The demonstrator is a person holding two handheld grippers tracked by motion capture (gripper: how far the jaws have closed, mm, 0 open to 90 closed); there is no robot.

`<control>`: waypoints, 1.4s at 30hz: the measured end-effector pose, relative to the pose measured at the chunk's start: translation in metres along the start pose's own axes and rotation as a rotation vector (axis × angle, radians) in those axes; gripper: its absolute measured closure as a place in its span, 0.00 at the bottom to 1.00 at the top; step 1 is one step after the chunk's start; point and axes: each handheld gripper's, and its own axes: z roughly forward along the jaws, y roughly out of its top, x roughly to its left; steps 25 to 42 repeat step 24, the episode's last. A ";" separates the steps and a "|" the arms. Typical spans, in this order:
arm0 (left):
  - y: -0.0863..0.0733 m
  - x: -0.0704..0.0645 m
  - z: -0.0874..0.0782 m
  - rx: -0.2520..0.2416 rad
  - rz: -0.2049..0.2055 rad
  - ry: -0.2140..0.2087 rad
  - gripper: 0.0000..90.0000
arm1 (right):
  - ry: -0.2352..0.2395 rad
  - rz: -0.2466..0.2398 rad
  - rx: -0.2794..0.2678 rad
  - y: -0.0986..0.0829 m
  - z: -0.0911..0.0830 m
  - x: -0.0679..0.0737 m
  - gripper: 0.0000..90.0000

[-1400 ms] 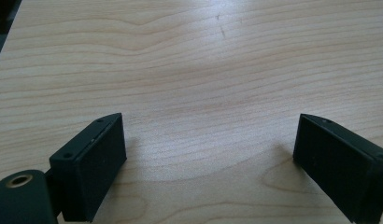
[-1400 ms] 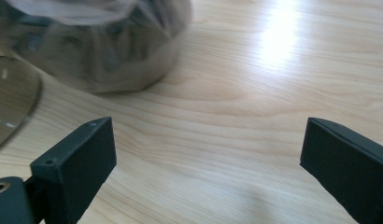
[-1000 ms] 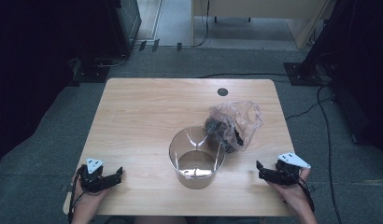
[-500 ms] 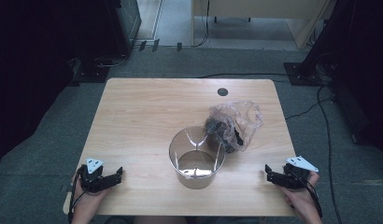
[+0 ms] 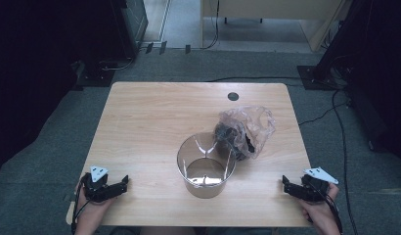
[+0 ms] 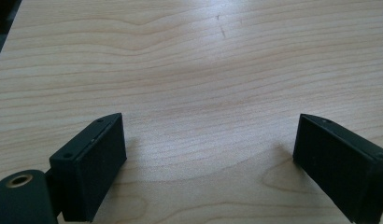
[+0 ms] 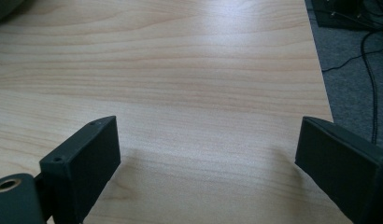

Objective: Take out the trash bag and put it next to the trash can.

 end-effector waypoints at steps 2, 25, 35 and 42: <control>0.000 0.000 0.000 -0.001 -0.001 0.000 0.10 | -0.033 -0.007 0.002 -0.001 0.001 0.003 0.17; 0.000 0.000 0.000 0.001 0.005 -0.003 0.10 | -0.037 0.034 0.007 -0.002 0.002 0.002 0.13; 0.000 0.000 0.000 0.001 0.005 -0.003 0.10 | -0.037 0.034 0.007 -0.002 0.002 0.002 0.13; 0.000 0.000 0.000 0.001 0.005 -0.003 0.10 | -0.037 0.034 0.007 -0.002 0.002 0.002 0.13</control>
